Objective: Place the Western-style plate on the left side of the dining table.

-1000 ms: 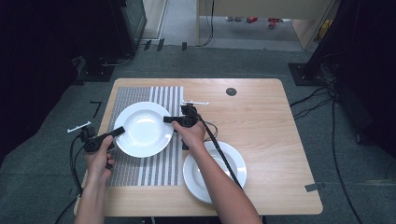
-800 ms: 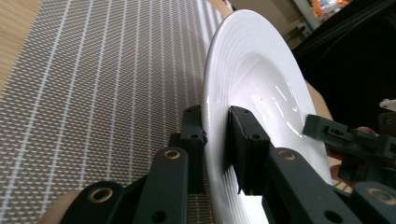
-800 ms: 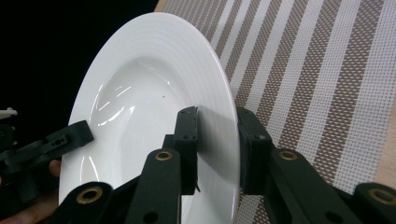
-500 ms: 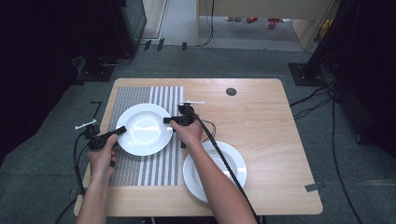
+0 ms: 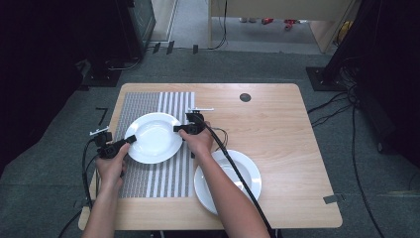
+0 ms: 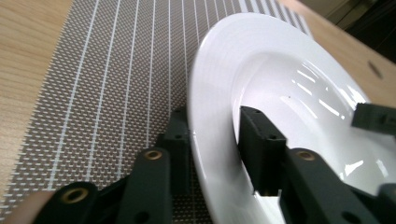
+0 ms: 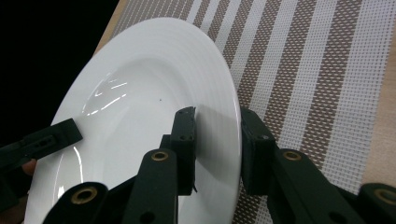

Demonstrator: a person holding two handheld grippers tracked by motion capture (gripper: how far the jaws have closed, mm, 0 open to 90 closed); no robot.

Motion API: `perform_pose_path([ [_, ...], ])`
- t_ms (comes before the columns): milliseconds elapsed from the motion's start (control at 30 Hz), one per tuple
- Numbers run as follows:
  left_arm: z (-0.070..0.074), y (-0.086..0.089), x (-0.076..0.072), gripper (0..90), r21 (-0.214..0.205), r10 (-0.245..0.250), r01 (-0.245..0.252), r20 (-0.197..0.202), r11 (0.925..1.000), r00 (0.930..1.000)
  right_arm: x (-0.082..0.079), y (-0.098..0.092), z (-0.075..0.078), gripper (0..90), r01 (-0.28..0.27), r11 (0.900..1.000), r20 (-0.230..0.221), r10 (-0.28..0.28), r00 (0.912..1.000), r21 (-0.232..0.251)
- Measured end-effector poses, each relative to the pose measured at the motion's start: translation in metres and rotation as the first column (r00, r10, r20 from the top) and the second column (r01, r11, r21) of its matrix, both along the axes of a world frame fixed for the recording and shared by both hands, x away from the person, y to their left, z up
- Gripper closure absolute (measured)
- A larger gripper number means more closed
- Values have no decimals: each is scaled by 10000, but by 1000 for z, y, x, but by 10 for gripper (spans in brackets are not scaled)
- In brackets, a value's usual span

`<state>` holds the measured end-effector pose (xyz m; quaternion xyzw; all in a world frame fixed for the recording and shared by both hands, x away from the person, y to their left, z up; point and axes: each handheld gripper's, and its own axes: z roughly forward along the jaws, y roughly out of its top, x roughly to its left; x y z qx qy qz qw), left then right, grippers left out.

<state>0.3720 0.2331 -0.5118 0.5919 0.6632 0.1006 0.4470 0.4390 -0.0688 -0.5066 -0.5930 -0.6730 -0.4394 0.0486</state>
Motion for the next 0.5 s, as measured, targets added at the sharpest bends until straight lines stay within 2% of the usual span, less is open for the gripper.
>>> perform_pose_path([
  [33,1,-2,-1,589,210,-51,49,79,9998,10000,0,1,0,709,12,10000,-60,-13,10000,-91],
  [200,5,-5,-2,478,435,-72,61,250,9990,9997,-1,2,4,669,105,9994,157,-100,9998,-318],
  [300,11,-3,-4,450,497,34,-53,380,9988,9993,-2,0,12,558,484,9980,753,-454,9961,-395],
  [333,13,-3,-5,433,510,34,-53,380,9987,9993,-3,0,16,517,624,9968,1066,-567,9927,-508],
  [367,17,-3,-7,412,532,-17,4,242,9986,9997,-6,-1,24,487,777,9924,1636,-613,9846,-956],
  [400,17,-3,-7,383,532,-17,4,242,9986,9997,-6,-1,24,487,777,9924,1636,-613,9846,-956],
  [433,20,-4,-9,383,620,-33,22,178,9981,9998,-8,-1,28,467,811,9907,1847,-599,9810,-1092],
  [467,22,-5,-11,339,688,-89,76,193,9976,9998,-10,-1,34,453,878,9870,2154,-573,9748,-1345],
  [500,25,-5,-13,275,688,-143,127,230,9976,9996,-15,-3,43,436,1014,9816,2615,-564,9636,-1619],
])
